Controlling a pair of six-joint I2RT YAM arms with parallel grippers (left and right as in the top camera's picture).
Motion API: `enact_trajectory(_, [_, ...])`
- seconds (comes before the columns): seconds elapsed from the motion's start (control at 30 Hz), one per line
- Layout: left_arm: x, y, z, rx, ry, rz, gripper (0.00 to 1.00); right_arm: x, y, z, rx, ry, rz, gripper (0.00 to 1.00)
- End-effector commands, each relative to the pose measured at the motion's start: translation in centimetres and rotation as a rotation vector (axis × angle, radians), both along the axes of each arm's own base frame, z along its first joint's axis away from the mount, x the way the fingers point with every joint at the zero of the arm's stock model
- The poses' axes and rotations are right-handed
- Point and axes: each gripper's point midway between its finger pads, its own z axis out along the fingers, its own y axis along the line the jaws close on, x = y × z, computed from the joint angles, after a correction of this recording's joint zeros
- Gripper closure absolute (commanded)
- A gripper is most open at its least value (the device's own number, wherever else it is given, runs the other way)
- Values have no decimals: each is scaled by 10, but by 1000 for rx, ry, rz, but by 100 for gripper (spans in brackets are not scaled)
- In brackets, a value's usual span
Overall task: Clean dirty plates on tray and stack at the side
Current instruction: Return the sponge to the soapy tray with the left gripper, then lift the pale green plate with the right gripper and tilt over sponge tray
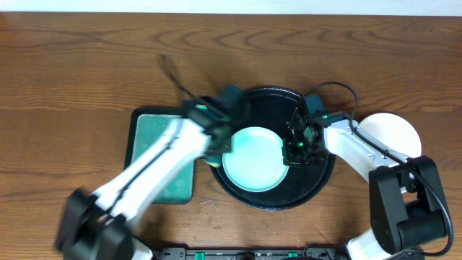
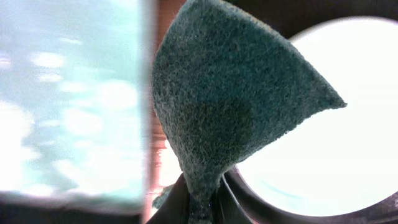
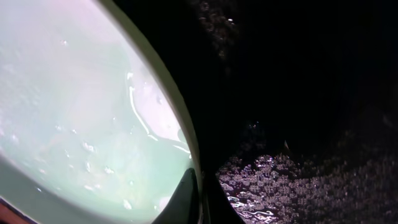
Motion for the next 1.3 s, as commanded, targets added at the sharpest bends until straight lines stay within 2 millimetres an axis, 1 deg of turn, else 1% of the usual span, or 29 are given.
enact_trajectory(0.0, [13, 50, 14, 73, -47, 77, 93, 5, -16, -5, -93, -21, -11, 99])
enact_trajectory(0.03, [13, 63, 9, 82, -32, 103, 93, 6, -16, -5, -93, -24, -11, 99])
enact_trajectory(0.07, [11, 79, 1, 94, -3, 150, 93, 7, -16, -5, -93, -29, -11, 99])
enact_trajectory(0.17, [2, 106, -24, 114, 59, 229, 93, 12, -19, -6, -113, -49, -15, 99])
enact_trajectory(0.2, [-2, 111, -34, 104, 79, 248, 92, 14, -22, -7, -132, -61, -19, 99])
enact_trajectory(0.27, [-5, 113, -52, 47, 105, 251, 93, 19, -26, -7, -161, -82, -28, 98])
enact_trajectory(0.3, [-5, 113, -58, 20, 112, 249, 91, 20, -26, -7, -161, -88, -28, 94])
enact_trajectory(0.33, [-6, 114, -61, 2, 116, 252, 86, 21, -26, -7, -158, -92, -29, 88])
enact_trajectory(0.37, [-6, 117, -61, -1, 119, 264, 79, 22, -25, -7, -155, -95, -29, 82])
enact_trajectory(0.4, [-6, 119, -60, -2, 119, 274, 76, 23, -25, -7, -154, -98, -29, 79])
enact_trajectory(0.47, [-7, 124, -54, -8, 117, 290, 74, 25, -24, -7, -151, -108, -29, 76])
enact_trajectory(0.5, [-7, 123, -50, -20, 114, 281, 73, 27, -24, -7, -148, -115, -30, 79])
enact_trajectory(0.57, [-5, 117, -38, -67, 96, 250, 69, 28, -19, -6, -123, -119, -29, 98])
enact_trajectory(0.63, [-5, 113, -22, -100, 65, 240, 59, 28, -7, 0, -61, -117, -22, 99])
enact_trajectory(0.73, [-8, 110, 5, -135, -7, 229, 43, 29, 4, 16, -27, -130, -4, 99])
enact_trajectory(0.83, [-15, 110, 29, -157, -86, 223, 39, 37, 18, 42, -7, -181, 27, 99])
enact_trajectory(0.93, [-25, 111, 47, -171, -145, 219, 39, 49, 36, 77, 28, -262, 52, 99])
enact_trajectory(1.0, [-31, 112, 56, -177, -174, 217, 39, 58, 54, 105, 63, -339, 81, 99])
enact_trajectory(1.03, [-33, 112, 60, -181, -188, 216, 35, 63, 64, 118, 79, -381, 98, 99])
enact_trajectory(1.07, [-35, 113, 63, -183, -201, 215, 28, 69, 75, 130, 91, -425, 116, 99])
enact_trajectory(1.1, [-36, 113, 66, -186, -214, 214, 26, 75, 87, 144, 100, -481, 137, 99])
enact_trajectory(1.17, [-37, 113, 70, -190, -231, 213, 21, 88, 109, 162, 100, -600, 163, 99])
enact_trajectory(1.2, [-37, 113, 70, -191, -235, 212, 16, 93, 118, 169, 102, -653, 171, 99])
enact_trajectory(1.27, [-37, 113, 71, -192, -237, 212, 16, 101, 139, 181, 96, -764, 183, 99])
